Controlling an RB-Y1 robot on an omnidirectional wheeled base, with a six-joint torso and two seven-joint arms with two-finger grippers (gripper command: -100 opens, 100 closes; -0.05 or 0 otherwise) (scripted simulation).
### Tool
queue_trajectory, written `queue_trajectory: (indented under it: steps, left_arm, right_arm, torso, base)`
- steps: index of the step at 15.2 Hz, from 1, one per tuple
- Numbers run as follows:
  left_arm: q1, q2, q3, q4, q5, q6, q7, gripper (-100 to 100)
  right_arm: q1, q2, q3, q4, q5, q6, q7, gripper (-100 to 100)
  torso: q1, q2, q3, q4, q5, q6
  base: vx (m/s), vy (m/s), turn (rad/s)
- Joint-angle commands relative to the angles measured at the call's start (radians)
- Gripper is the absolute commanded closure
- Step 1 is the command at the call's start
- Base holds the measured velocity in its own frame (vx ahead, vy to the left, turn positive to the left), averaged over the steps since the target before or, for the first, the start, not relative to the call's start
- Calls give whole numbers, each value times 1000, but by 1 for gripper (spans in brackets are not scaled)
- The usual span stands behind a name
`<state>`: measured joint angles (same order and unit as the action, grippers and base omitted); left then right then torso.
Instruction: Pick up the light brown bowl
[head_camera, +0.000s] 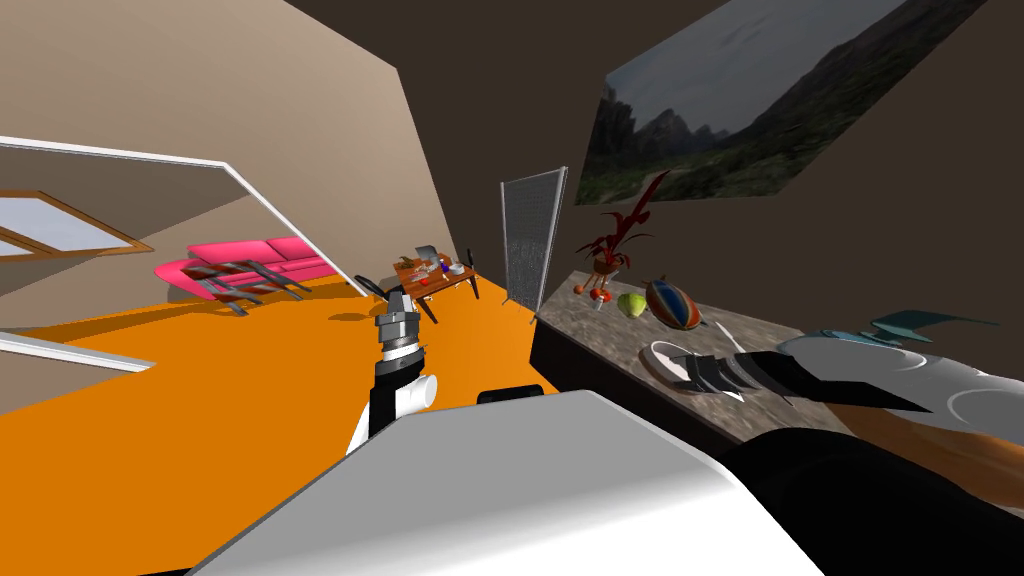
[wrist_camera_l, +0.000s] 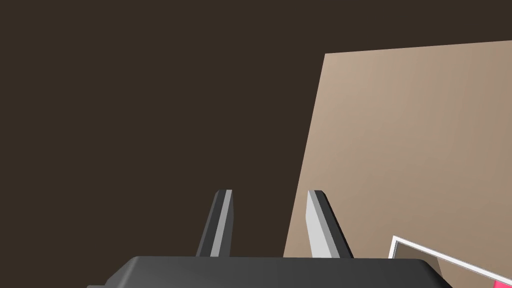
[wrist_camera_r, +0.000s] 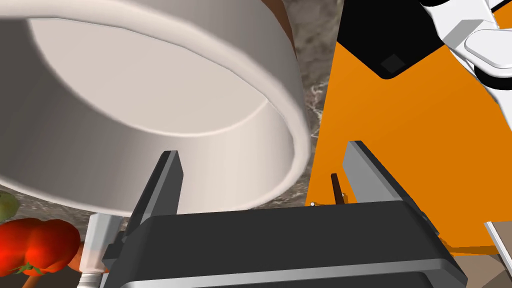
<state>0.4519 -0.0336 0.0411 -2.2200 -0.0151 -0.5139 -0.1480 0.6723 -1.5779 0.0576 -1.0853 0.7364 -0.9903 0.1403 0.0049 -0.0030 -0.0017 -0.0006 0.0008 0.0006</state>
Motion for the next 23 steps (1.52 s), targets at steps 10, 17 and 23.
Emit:
queue_trajectory:
  steps: [10, 17, 23]
  left_arm:
    - [0, 0, 0, 0, 0, 0, 0, 0]
    - [0, 0, 0, 0, 0, 0, 0, 0]
    - [0, 0, 0, 0, 0, 0, 0, 0]
  right_arm:
    - [16, -27, 1, -23, -20, 22, -16, 100]
    - [51, -144, 28, -160, -103, 137, -86, 100]
    - [86, -260, 55, -299, -187, 251, -155, 100]
  torso:
    - [-6, 7, 4, 2, 0, -2]
    - [-7, 9, 6, 3, 0, -2]
    - [-6, 12, 7, 4, 1, -3]
  base:
    - [4, 6, -2]
    - [-72, -62, -1]
    - [-77, -60, -6]
